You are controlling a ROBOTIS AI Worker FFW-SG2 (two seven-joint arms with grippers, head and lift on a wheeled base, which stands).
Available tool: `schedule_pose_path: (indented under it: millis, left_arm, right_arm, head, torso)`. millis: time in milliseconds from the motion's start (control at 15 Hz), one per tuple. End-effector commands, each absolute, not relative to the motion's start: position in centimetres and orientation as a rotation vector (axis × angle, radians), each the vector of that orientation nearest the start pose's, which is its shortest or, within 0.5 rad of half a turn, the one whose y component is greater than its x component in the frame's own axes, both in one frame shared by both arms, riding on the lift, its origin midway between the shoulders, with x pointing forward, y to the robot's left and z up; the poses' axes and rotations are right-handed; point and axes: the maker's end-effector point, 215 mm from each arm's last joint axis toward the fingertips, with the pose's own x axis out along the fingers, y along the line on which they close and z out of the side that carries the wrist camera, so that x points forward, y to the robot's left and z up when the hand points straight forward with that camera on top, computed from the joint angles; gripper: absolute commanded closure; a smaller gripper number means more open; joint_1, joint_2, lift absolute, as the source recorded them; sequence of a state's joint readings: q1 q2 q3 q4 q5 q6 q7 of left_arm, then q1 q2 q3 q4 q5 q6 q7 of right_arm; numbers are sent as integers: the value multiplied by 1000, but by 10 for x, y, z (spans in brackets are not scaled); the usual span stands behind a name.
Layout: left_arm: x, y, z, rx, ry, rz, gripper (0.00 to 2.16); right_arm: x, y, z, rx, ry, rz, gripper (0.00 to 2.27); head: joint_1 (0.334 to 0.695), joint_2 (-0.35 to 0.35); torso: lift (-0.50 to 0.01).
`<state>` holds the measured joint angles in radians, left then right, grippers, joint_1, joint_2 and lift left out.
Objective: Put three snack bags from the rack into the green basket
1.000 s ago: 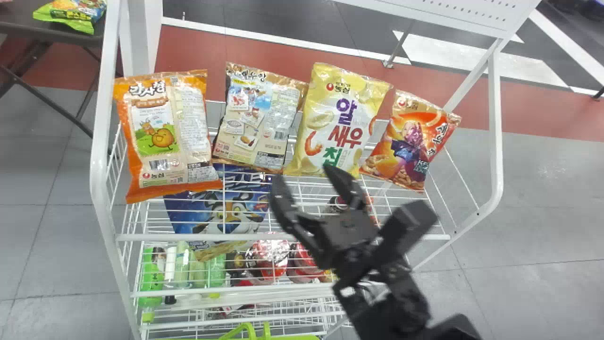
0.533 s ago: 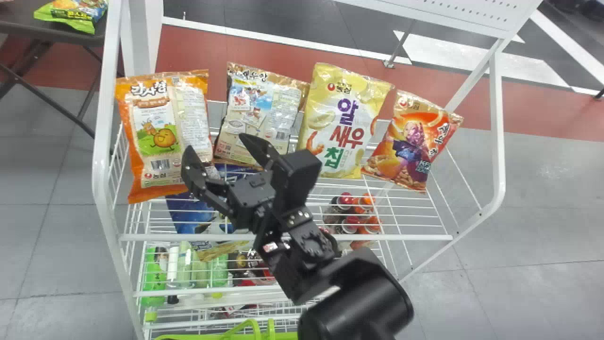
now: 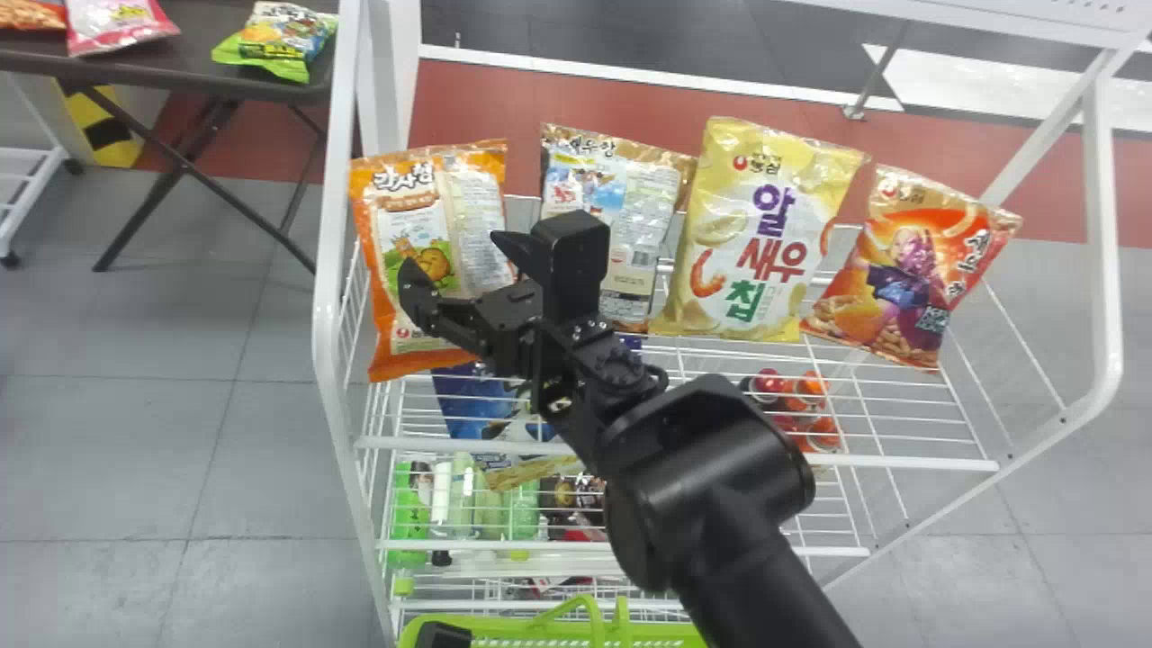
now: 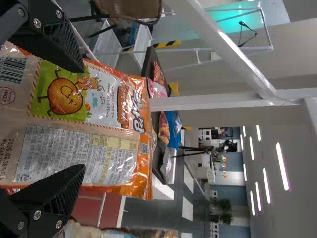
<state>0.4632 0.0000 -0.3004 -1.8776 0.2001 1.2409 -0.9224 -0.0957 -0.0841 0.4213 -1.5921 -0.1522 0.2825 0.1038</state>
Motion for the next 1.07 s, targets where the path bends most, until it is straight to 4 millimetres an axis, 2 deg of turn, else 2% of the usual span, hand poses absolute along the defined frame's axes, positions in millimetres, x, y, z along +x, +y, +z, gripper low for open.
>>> schedule_pose_path:
  millis: [0,133,200,267,333,400,467,600,800,1000]
  left_arm:
    - [124,-94,-507,-785,1269,-1178,1487]
    - [128,-92,-507,-794,1261,-1172,1487]
    - [129,-92,-507,-795,1263,-1173,1487]
    - [130,-92,-508,-795,1263,-1174,1487]
    - [131,-92,-507,-797,1263,-1176,1487]
    - [131,-92,-507,-795,1263,-1175,1487]
    - [130,-92,-507,-794,1264,-1176,1487]
    - [130,-93,-507,-794,1264,-1177,1487]
    - [129,-92,-507,-795,1265,-1175,1487]
    - [127,-95,-507,-792,1266,-1180,1487]
  right_arm:
    - [570,18,-388,-2,260,549,140]
    - [572,25,-401,-16,318,585,184]
    - [573,27,-403,-19,333,594,296]
    - [567,31,-412,-21,375,625,674]
    - [559,36,-411,-15,377,645,1467]
    - [551,39,-410,-13,377,651,1980]
    - [546,38,-402,-15,361,651,2175]
    - [532,35,-396,-20,374,665,2223]
    - [510,19,-388,-22,358,665,2243]
    - [490,-11,-374,-24,342,645,2243]
  head:
    - [695,-148]
    - [695,-130]
    - [695,-122]
    - [695,-114]
    - [695,-105]
    - [695,-100]
    - [695,-95]
    - [695,-91]
    - [695,-100]
    - [695,-139]
  torso:
    - [0]
    - [0]
    - [0]
    - [0]
    - [0]
    - [0]
    - [0]
    - [0]
    - [0]
    - [0]
